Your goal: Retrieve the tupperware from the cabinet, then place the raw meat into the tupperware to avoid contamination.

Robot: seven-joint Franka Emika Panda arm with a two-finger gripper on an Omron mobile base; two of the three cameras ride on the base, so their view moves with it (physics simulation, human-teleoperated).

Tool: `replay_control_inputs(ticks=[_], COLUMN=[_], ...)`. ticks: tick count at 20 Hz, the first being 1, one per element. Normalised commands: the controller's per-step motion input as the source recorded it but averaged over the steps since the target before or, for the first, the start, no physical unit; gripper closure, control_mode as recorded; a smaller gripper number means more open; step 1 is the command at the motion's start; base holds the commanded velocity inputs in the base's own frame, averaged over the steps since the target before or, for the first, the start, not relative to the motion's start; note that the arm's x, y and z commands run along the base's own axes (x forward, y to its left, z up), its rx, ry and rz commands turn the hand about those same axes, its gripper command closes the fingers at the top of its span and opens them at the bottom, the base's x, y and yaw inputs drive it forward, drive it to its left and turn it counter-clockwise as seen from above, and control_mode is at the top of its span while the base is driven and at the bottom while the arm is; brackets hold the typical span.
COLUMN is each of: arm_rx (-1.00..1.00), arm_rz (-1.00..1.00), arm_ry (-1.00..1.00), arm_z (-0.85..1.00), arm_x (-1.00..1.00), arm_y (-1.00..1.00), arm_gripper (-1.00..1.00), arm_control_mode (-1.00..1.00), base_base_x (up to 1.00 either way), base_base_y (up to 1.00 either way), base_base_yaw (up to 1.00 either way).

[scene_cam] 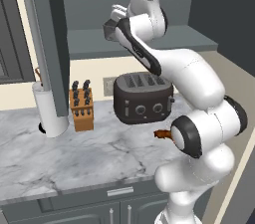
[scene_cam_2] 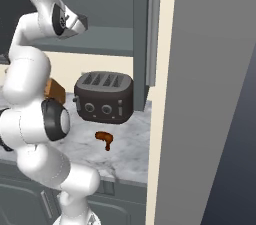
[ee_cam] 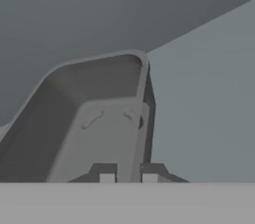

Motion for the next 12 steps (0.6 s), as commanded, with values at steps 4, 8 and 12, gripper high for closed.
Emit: replay_control_inputs(ticks=[4, 8, 12], arm_rx=[0.0, 0.0, 0.0], arm_rz=[0.0, 0.0, 0.0], arm_ry=[-0.09, -0.02, 0.0], arm_z=[0.0, 0.0, -0.04], arm_x=[-0.82, -0.85, -0.96], arm_y=[0.0, 0.0, 0.0], arm_gripper=[1.0, 1.0, 1.0], arm_control_mode=[-1.0, -1.0, -1.0], base_base_x=[0.0, 0.0, 0.0], base_base_y=[0.0, 0.0, 0.0], base_base_yaw=[0.0, 0.0, 0.0])
